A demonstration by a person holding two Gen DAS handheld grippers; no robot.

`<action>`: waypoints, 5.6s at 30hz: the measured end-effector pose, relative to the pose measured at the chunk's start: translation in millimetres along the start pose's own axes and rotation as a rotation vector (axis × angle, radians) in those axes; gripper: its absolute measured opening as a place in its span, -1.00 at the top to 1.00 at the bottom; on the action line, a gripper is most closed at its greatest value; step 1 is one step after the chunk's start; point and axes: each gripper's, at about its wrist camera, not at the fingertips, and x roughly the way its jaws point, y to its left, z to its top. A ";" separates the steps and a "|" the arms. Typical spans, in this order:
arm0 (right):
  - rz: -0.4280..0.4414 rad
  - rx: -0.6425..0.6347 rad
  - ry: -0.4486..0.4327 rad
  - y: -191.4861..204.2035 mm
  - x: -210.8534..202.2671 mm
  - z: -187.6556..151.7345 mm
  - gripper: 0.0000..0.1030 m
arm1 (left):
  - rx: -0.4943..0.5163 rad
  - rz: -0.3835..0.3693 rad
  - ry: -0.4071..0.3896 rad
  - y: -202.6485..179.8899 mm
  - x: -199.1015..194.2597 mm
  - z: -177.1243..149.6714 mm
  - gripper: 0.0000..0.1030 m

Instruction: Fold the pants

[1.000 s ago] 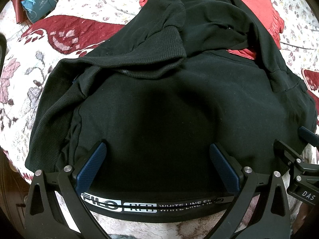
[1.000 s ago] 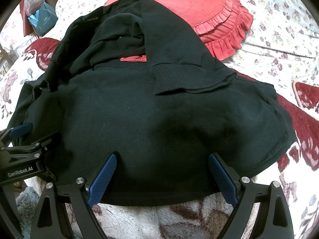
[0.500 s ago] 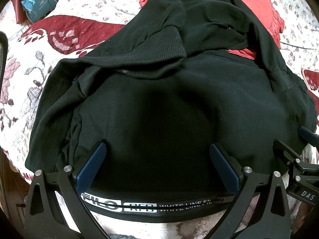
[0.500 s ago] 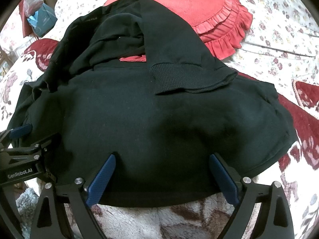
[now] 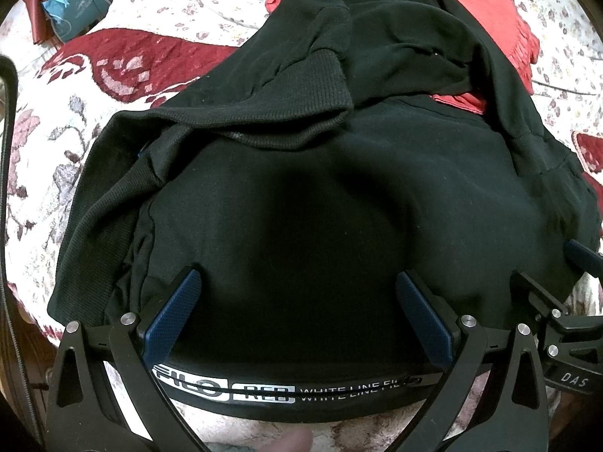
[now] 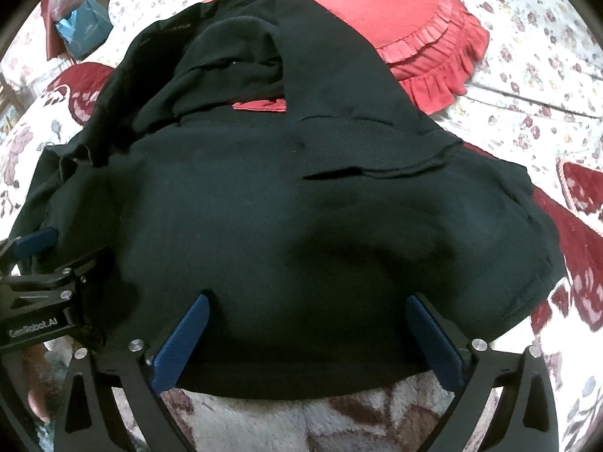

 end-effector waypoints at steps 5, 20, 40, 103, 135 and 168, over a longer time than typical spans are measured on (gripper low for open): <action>-0.004 -0.005 0.005 0.6 1.1 0.3 -1.00 | -0.008 0.002 -0.009 0.3 -0.2 -1.6 -0.99; 0.109 0.174 -0.121 -29.6 -81.4 -59.3 -0.62 | 0.102 0.007 -0.368 2.5 -101.3 -71.4 -0.99; 0.254 0.465 -0.094 -80.6 -69.2 -74.5 -0.49 | 0.073 -0.170 -0.316 6.0 -96.0 -82.2 -0.91; 0.456 0.674 -0.260 -70.0 -99.0 -38.8 -0.44 | -0.211 -0.124 -0.343 159.5 -97.6 -93.0 -0.91; 0.533 0.886 -0.441 -209.5 -124.1 -81.5 -0.44 | -0.350 -0.470 -0.183 168.1 -19.4 -30.7 0.79; 0.617 0.878 -0.227 -226.9 -80.1 -113.1 0.93 | -0.443 -0.402 -0.232 227.7 -59.5 -56.6 0.87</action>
